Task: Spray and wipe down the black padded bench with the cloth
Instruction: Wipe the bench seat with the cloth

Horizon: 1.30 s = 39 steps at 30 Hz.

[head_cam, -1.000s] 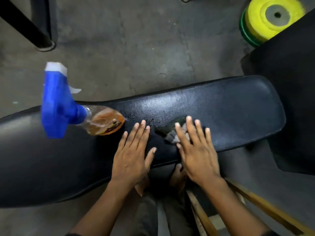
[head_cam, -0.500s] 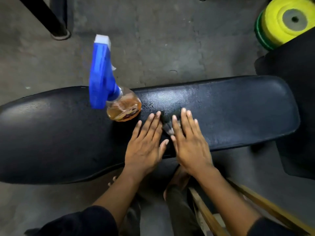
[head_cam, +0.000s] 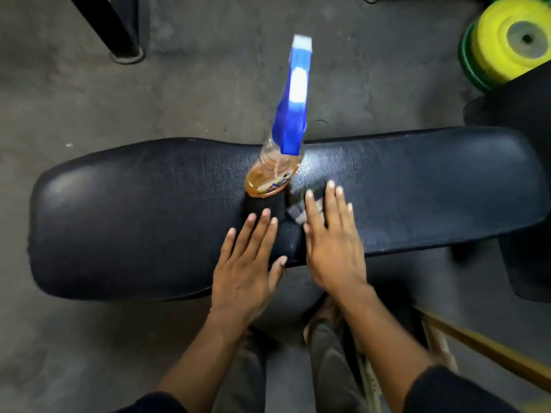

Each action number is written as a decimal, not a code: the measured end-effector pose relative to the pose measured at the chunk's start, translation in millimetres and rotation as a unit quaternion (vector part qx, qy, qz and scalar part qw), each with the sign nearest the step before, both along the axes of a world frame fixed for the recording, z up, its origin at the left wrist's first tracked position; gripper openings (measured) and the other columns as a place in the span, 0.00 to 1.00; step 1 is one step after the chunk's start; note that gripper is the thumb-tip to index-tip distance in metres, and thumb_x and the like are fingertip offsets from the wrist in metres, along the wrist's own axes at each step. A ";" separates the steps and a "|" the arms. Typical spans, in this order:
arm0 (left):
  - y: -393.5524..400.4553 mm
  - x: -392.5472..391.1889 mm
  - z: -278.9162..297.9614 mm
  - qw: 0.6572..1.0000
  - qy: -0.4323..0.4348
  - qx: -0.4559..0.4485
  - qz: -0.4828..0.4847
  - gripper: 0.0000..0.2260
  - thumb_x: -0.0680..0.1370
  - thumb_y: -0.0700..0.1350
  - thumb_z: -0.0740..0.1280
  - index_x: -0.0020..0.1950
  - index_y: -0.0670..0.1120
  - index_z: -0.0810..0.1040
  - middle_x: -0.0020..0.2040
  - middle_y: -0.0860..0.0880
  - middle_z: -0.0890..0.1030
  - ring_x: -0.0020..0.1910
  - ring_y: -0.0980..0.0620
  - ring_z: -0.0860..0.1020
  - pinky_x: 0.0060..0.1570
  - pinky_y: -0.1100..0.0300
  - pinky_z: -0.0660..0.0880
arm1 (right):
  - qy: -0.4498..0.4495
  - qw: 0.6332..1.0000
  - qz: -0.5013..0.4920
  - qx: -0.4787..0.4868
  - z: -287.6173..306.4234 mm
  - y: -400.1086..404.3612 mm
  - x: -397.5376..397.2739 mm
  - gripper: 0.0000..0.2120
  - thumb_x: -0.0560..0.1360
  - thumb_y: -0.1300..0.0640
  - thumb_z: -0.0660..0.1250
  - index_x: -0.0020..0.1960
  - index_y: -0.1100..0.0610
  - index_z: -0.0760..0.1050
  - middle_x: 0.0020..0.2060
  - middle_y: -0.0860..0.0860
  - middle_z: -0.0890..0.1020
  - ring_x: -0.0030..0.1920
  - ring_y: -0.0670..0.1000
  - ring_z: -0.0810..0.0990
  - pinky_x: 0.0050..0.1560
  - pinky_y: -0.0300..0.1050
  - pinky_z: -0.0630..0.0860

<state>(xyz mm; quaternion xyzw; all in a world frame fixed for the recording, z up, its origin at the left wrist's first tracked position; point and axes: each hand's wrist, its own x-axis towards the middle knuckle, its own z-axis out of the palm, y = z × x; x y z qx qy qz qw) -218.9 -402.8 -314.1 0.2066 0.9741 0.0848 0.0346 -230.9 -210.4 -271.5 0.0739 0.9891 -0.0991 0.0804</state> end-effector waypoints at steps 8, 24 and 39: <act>-29.0 -43.7 13.4 0.997 -0.002 -0.001 0.079 0.32 0.86 0.64 0.53 0.88 0.52 0.56 0.89 0.52 0.53 0.88 0.51 0.53 0.85 0.39 0.54 | 0.003 0.992 -0.124 0.009 -1.0 11.7 -26.0 0.30 0.88 0.53 0.58 0.88 0.56 0.56 0.87 0.65 0.51 0.87 0.67 0.52 0.85 0.65 0.56; -34.6 -96.8 10.4 0.995 0.058 -0.018 0.073 0.33 0.85 0.63 0.55 0.87 0.48 0.58 0.89 0.49 0.57 0.88 0.46 0.55 0.84 0.36 0.53 | -0.009 0.982 -0.187 0.015 1.1 -3.8 -25.9 0.30 0.89 0.53 0.56 0.88 0.57 0.53 0.87 0.66 0.50 0.87 0.67 0.50 0.85 0.65 0.55; -34.6 -98.1 8.6 0.996 0.043 -0.025 0.077 0.34 0.85 0.63 0.55 0.88 0.49 0.57 0.89 0.50 0.55 0.88 0.47 0.52 0.84 0.37 0.52 | 0.004 0.983 -0.183 0.006 -5.2 8.5 -22.6 0.30 0.88 0.53 0.58 0.87 0.58 0.56 0.86 0.67 0.52 0.86 0.68 0.53 0.85 0.66 0.56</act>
